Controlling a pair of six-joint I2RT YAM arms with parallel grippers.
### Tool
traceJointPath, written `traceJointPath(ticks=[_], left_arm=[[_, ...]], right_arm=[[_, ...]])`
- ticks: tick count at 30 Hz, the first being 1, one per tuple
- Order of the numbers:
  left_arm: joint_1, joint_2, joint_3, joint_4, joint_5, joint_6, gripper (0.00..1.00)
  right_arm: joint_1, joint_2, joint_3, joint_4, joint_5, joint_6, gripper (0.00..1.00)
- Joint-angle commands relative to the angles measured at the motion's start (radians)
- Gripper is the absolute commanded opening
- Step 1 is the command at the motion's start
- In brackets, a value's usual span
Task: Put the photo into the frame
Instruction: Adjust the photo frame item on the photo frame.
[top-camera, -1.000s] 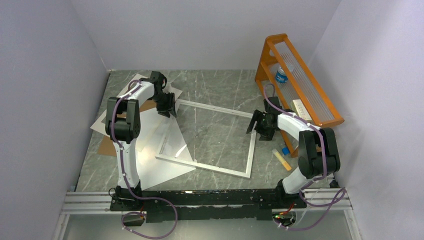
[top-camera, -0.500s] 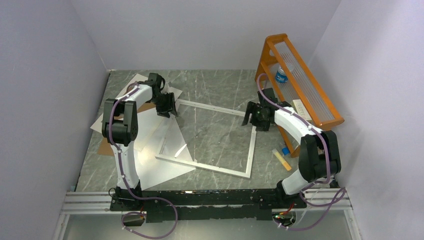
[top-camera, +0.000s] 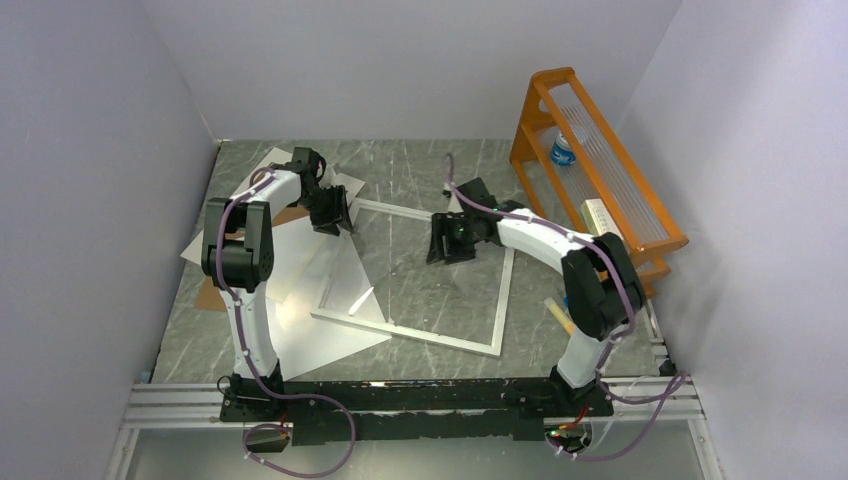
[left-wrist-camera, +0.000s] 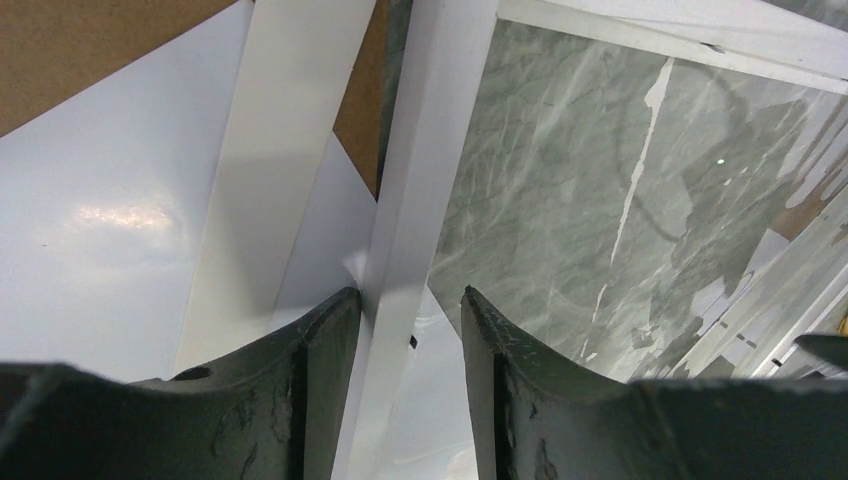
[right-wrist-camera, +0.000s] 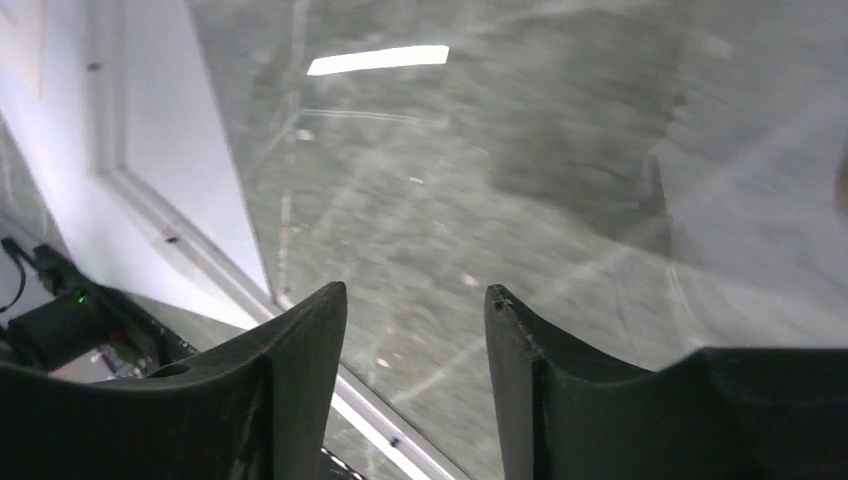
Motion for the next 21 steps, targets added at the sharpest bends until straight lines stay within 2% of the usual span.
traceJointPath(ticks=[1,7,14,21], left_arm=[[0.004,0.088,-0.051,-0.132,-0.097,0.040,0.48],[0.003,0.109,-0.066,-0.153,-0.110,0.029,0.49],[0.004,0.125,-0.072,-0.176,-0.124,0.012,0.52],[0.004,0.128,-0.068,-0.191,-0.143,0.003,0.53]], right_arm=[[0.112,0.073,0.126,0.091,-0.085,-0.053,0.53],[0.219,0.184,0.248,0.188,-0.110,-0.034,0.51],[0.356,0.338,0.441,0.150,0.009,-0.063,0.55],[0.438,0.429,0.504,0.103,0.087,-0.090,0.54]])
